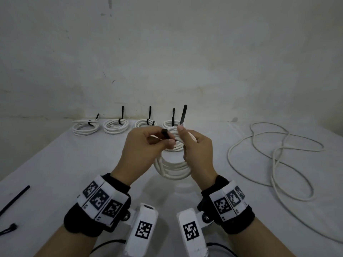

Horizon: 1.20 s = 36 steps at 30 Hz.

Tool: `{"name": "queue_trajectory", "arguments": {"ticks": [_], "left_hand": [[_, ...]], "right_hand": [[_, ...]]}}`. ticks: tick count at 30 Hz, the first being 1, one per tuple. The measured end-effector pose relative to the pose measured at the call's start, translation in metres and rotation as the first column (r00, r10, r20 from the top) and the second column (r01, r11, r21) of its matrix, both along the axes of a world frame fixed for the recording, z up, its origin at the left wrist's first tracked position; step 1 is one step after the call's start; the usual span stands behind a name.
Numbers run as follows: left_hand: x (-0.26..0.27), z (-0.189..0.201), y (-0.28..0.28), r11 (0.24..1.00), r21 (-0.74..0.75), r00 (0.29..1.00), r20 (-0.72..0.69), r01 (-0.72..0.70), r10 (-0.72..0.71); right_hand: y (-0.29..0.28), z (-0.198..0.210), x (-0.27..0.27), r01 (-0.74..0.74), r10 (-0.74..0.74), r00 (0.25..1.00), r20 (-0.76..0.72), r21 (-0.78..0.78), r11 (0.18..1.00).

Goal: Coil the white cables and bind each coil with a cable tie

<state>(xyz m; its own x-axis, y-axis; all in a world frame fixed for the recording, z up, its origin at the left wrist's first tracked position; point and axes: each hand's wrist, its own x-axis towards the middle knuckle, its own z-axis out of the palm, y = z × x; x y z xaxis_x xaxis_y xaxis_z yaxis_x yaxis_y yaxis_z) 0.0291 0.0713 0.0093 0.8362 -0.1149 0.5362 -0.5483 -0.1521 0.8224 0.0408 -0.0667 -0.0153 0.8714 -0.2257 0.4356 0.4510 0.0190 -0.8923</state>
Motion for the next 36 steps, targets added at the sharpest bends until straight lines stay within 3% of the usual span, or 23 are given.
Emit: {"name": "queue_trajectory", "arguments": {"ticks": [5,10,12,19,27,31,36], "left_hand": [[0.007,0.001,0.003,0.962,0.14,0.961,0.181,-0.236,0.209],[0.019,-0.004,0.0,0.996,0.083,0.995,-0.093,-0.018,0.025],[0.019,-0.009,-0.006,0.997,0.056,0.989,-0.141,0.048,-0.039],[0.018,-0.02,-0.014,0.987,-0.131,0.986,-0.128,0.091,-0.108],[0.013,-0.021,-0.005,0.975,-0.145,0.981,-0.073,0.166,-0.178],[0.008,-0.018,-0.007,0.97,-0.155,0.979,-0.043,0.189,-0.197],[0.006,-0.014,-0.003,0.978,-0.146,0.986,-0.044,0.151,-0.159]], "right_hand": [[-0.004,0.005,-0.002,-0.062,0.062,0.998,-0.029,0.008,0.998],[-0.002,0.006,-0.004,-0.117,0.121,0.987,-0.108,0.043,0.992],[-0.002,0.006,-0.006,-0.119,0.123,0.985,-0.118,0.041,0.992],[-0.006,0.006,-0.003,-0.145,0.146,0.98,-0.134,0.016,0.989],[-0.027,0.013,0.007,-0.105,0.112,0.989,-0.095,0.072,0.992],[-0.028,0.019,0.009,-0.027,0.032,0.999,0.031,-0.157,0.987],[-0.03,0.026,0.01,-0.071,0.114,0.989,0.09,-0.383,0.921]]}}
